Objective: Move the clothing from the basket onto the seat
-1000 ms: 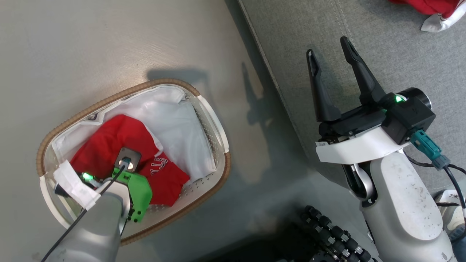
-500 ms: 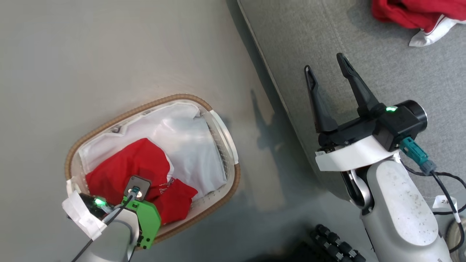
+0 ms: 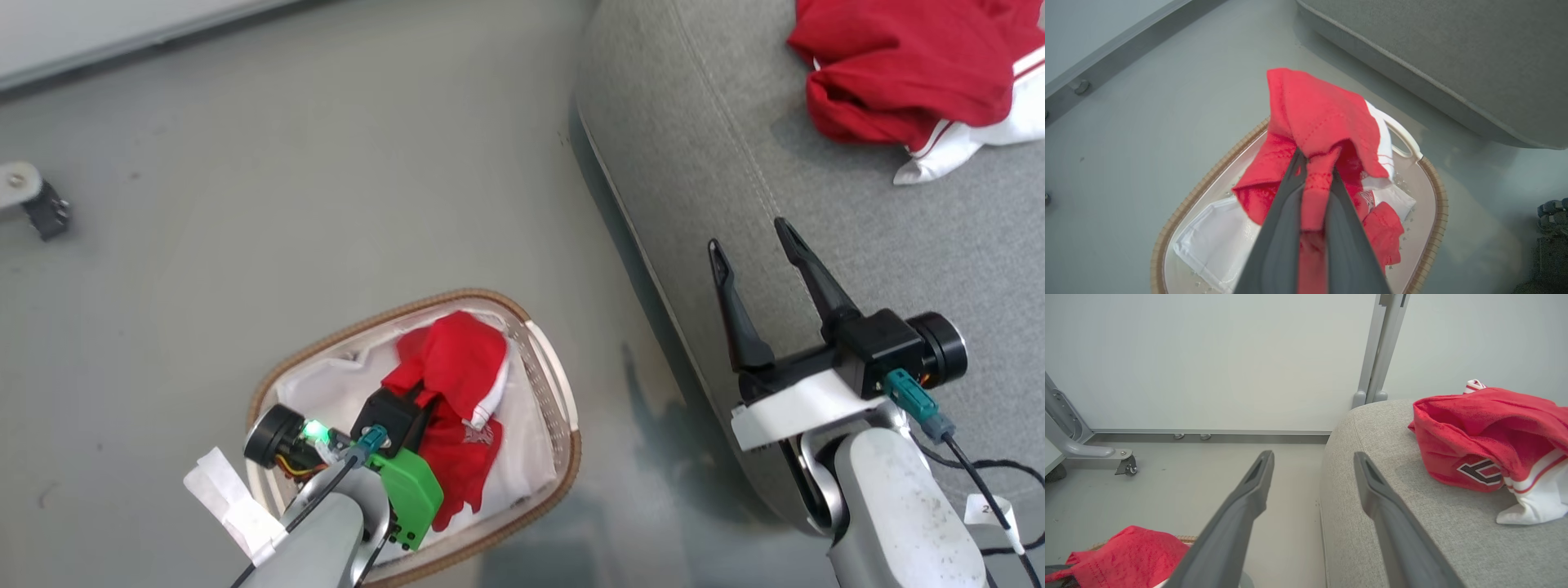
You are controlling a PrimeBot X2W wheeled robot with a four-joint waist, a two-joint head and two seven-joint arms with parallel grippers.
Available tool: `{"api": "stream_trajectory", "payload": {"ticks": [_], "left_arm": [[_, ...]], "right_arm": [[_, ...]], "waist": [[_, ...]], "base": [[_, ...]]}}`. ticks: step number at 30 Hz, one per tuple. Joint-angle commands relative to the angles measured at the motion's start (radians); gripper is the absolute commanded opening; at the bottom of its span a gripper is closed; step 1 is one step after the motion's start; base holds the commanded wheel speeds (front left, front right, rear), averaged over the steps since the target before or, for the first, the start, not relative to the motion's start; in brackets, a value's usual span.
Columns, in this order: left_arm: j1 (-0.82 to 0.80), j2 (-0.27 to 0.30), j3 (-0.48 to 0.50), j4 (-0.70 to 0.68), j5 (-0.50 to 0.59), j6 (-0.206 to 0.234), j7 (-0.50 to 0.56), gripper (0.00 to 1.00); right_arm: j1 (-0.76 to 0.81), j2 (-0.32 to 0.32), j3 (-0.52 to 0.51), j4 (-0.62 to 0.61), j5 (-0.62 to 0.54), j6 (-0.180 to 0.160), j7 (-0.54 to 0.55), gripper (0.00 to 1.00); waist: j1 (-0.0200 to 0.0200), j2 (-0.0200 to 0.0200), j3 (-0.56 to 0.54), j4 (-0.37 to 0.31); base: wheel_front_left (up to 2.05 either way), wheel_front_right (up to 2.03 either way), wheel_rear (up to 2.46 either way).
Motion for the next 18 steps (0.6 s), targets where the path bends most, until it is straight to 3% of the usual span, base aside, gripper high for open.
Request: {"api": "stream_trajectory", "payload": {"ticks": [1,12,18], "left_arm": [[0.020,0.019,-0.005,-0.031,0.008,-0.004,-0.004,0.00],[-0.057,0.097,-0.065,-0.276,0.011,-0.020,-0.002,0.00],[-0.157,0.156,-0.110,-0.415,-0.023,-0.021,0.055,0.00]], "right_arm": [[0.028,-0.004,-0.005,0.008,-0.011,-0.001,-0.005,1.00],[0.119,-0.004,-0.016,0.041,-0.037,-0.001,-0.005,1.00],[0.142,-0.004,-0.002,0.055,-0.042,-0.001,-0.005,1.00]], "waist": [[0.0001,-0.0001,-0.136,0.081],[0.0001,-0.0001,-0.297,0.125],[0.0001,-0.0001,-0.346,0.126]], "base": [[0.00,0.00,0.00],[0.00,0.00,0.00],[0.00,0.00,0.00]]}}
